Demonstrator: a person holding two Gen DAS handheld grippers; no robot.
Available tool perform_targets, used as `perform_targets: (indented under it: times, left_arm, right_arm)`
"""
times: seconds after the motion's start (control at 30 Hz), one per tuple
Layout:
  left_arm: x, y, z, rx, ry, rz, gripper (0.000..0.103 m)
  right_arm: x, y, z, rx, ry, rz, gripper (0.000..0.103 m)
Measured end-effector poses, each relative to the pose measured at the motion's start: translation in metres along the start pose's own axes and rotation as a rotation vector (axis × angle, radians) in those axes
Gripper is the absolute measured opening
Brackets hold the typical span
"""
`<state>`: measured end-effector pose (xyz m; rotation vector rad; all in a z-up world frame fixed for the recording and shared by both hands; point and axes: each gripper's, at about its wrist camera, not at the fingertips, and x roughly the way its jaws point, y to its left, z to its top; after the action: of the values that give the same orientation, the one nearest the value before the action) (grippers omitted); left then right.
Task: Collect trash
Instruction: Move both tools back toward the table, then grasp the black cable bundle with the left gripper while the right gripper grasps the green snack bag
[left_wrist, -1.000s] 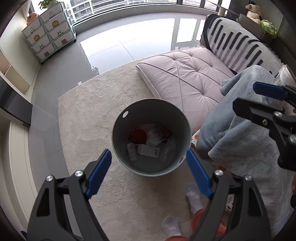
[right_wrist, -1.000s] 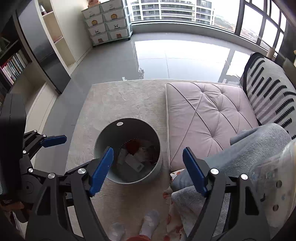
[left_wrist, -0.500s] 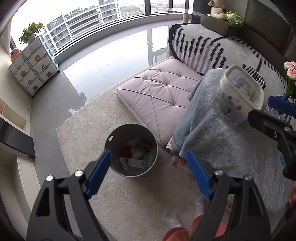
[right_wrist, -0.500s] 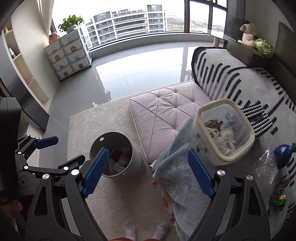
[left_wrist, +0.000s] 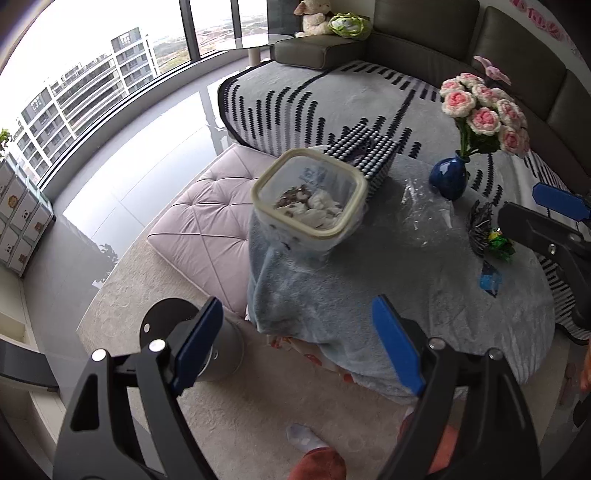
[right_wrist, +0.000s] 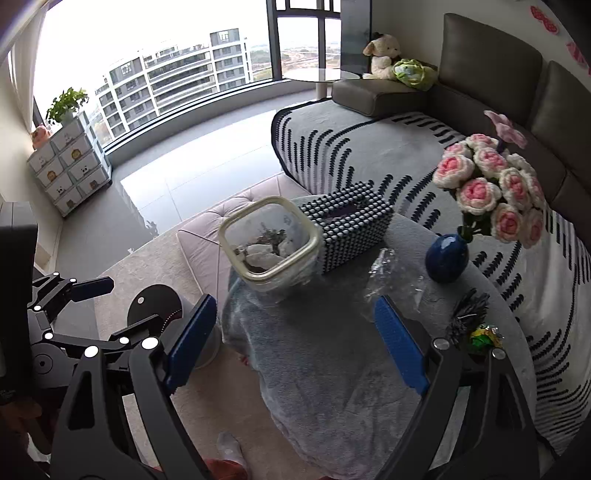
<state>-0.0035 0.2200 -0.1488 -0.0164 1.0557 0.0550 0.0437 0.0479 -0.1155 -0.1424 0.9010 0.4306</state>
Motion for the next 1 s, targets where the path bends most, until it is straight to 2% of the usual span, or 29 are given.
perform_targets:
  times: [0.27, 0.5, 0.73, 1.0]
  left_arm:
    - [0.007, -0.133, 0.035, 0.115, 0.011, -0.106, 0.083]
    - [0.033, -0.23, 0.052, 0.2, 0.022, -0.161, 0.083]
    - [0.097, -0.299, 0.051, 0.225, 0.072, -0.164, 0.083]
    - [0.172, -0.343, 0.047, 0.253, 0.1, -0.135, 0.083]
  right_arm:
    - [-0.035, -0.134, -0.017, 0.068, 0.015, -0.115, 0.084]
    - [-0.034, -0.238, -0.04, 0.121, 0.04, -0.174, 0.084]
    - [0.013, -0.311, -0.072, 0.156, 0.077, -0.176, 0.084]
    - [0.085, -0.362, -0.106, 0.143, 0.111, -0.132, 0.084]
